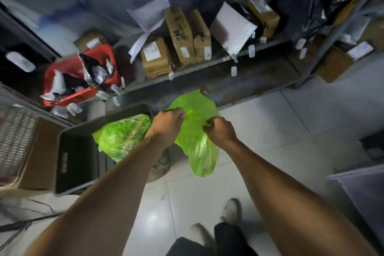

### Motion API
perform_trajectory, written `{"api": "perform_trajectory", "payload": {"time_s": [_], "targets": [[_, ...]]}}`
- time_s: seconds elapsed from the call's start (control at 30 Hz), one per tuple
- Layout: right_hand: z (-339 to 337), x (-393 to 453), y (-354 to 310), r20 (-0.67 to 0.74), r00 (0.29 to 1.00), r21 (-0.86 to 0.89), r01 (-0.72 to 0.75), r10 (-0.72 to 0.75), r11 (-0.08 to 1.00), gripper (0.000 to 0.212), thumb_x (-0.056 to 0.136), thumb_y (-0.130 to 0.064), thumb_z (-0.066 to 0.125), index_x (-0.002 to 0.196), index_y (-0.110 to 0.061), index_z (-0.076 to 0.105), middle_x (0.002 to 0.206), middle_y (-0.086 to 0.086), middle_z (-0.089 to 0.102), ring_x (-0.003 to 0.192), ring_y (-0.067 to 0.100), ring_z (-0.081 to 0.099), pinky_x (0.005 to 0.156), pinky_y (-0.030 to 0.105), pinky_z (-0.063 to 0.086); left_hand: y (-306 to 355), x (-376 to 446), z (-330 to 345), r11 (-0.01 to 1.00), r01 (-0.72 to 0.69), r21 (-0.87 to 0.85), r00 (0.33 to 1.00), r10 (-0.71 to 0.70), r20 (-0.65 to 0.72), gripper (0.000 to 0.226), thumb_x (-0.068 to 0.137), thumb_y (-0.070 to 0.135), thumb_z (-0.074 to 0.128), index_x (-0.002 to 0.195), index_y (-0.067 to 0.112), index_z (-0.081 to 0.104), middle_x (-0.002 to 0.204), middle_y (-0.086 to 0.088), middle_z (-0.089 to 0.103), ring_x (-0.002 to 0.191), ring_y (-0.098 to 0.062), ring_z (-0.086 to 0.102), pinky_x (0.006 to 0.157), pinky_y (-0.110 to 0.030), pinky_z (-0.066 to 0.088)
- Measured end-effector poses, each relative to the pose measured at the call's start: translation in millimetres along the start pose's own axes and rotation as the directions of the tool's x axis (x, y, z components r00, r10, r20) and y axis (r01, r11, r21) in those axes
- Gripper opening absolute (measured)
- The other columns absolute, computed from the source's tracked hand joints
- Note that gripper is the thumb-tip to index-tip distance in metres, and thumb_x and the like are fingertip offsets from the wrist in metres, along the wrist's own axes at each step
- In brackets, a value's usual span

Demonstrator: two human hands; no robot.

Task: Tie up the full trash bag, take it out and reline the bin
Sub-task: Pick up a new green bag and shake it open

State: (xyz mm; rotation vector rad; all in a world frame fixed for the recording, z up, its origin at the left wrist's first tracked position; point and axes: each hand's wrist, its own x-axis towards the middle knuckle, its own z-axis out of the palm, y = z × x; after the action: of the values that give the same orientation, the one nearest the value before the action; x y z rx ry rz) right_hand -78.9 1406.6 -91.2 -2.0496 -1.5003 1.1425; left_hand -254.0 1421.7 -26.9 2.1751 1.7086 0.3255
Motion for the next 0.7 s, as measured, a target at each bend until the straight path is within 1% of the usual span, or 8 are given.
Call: {"api": "perform_trajectory", "payload": {"time_s": [0.17, 0.27, 0.4, 0.47, 0.53, 0.57, 0.63, 0.7], "targets": [[-11, -36, -36, 0.029, 0.996, -0.028, 0.079, -0.078, 0.996, 0.018, 0.084, -0.022, 0.059, 0.09, -0.011, 0.072, 0.094, 0.015, 0.072, 0.092, 0.036, 0.065, 0.069, 0.031, 0.046, 2, -30, -43, 0.999, 0.022, 0.044, 0.999, -0.019, -0.048, 0.022, 0.099, 0.022, 0.05, 0.1, 0.01, 0.068, 0.099, -0.016, 0.071, 0.092, -0.04, 0.063, 0.072, -0.036, 0.045], [-18, -62, -55, 0.035, 0.995, -0.031, 0.098, -0.097, 0.995, 0.018, 0.082, -0.023, 0.059, 0.077, -0.009, 0.069, 0.082, 0.011, 0.071, 0.081, 0.029, 0.067, 0.06, 0.027, 0.042, -4, -54, -62, 0.994, 0.061, 0.091, 0.997, -0.057, -0.044, 0.019, 0.094, 0.02, 0.046, 0.082, 0.016, 0.06, 0.091, -0.017, 0.068, 0.083, -0.042, 0.062, 0.069, -0.041, 0.051], [-32, -95, -78, 0.059, 0.989, -0.047, 0.14, -0.137, 0.989, 0.039, 0.087, -0.027, 0.061, 0.054, -0.013, 0.045, 0.052, -0.001, 0.046, 0.055, 0.02, 0.048, 0.051, 0.028, 0.031, -12, -84, -77, 0.984, 0.107, 0.14, 0.994, -0.103, -0.03, 0.018, 0.088, 0.015, 0.047, 0.071, 0.02, 0.048, 0.088, -0.015, 0.067, 0.079, -0.04, 0.063, 0.064, -0.036, 0.047], [-36, -106, -88, 0.064, 0.986, -0.034, 0.158, -0.156, 0.987, 0.041, 0.086, -0.031, 0.062, 0.054, -0.016, 0.042, 0.051, -0.001, 0.038, 0.053, 0.019, 0.042, 0.054, 0.029, 0.029, -14, -99, -81, 0.976, 0.138, 0.167, 0.99, -0.138, -0.01, 0.014, 0.088, 0.014, 0.048, 0.076, 0.018, 0.055, 0.092, -0.017, 0.069, 0.081, -0.04, 0.064, 0.064, -0.036, 0.046], [-36, -115, -98, 0.08, 0.98, -0.031, 0.184, -0.181, 0.982, 0.03, 0.086, -0.034, 0.061, 0.062, -0.018, 0.053, 0.057, 0.001, 0.042, 0.057, 0.017, 0.043, 0.057, 0.029, 0.031, -19, -113, -83, 0.967, 0.173, 0.189, 0.983, -0.18, 0.022, 0.016, 0.087, 0.012, 0.05, 0.093, 0.013, 0.065, 0.105, -0.02, 0.069, 0.092, -0.04, 0.066, 0.072, -0.04, 0.052], [-36, -119, -102, 0.087, 0.976, -0.03, 0.202, -0.198, 0.979, 0.027, 0.086, -0.036, 0.061, 0.068, -0.015, 0.06, 0.061, 0.002, 0.045, 0.059, 0.017, 0.044, 0.058, 0.029, 0.031, -23, -119, -83, 0.966, 0.191, 0.174, 0.98, -0.199, 0.027, 0.023, 0.087, 0.012, 0.053, 0.105, 0.013, 0.067, 0.117, -0.019, 0.066, 0.101, -0.039, 0.065, 0.081, -0.041, 0.054], [-33, -127, -110, 0.114, 0.967, -0.029, 0.233, -0.228, 0.972, 0.028, 0.088, -0.036, 0.06, 0.075, -0.011, 0.066, 0.065, 0.004, 0.048, 0.061, 0.017, 0.046, 0.059, 0.029, 0.032, -30, -134, -88, 0.967, 0.224, 0.122, 0.974, -0.227, 0.01, 0.04, 0.085, 0.015, 0.061, 0.125, 0.015, 0.062, 0.136, -0.014, 0.053, 0.118, -0.034, 0.058, 0.099, -0.041, 0.05], [-28, -134, -119, 0.148, 0.956, -0.031, 0.259, -0.252, 0.965, 0.026, 0.09, -0.034, 0.06, 0.073, -0.014, 0.064, 0.065, 0.004, 0.05, 0.061, 0.017, 0.047, 0.059, 0.029, 0.032, -33, -150, -95, 0.962, 0.26, 0.081, 0.965, -0.258, -0.037, 0.043, 0.085, 0.018, 0.065, 0.127, 0.015, 0.06, 0.138, -0.012, 0.049, 0.12, -0.03, 0.054, 0.103, -0.038, 0.046]]}}
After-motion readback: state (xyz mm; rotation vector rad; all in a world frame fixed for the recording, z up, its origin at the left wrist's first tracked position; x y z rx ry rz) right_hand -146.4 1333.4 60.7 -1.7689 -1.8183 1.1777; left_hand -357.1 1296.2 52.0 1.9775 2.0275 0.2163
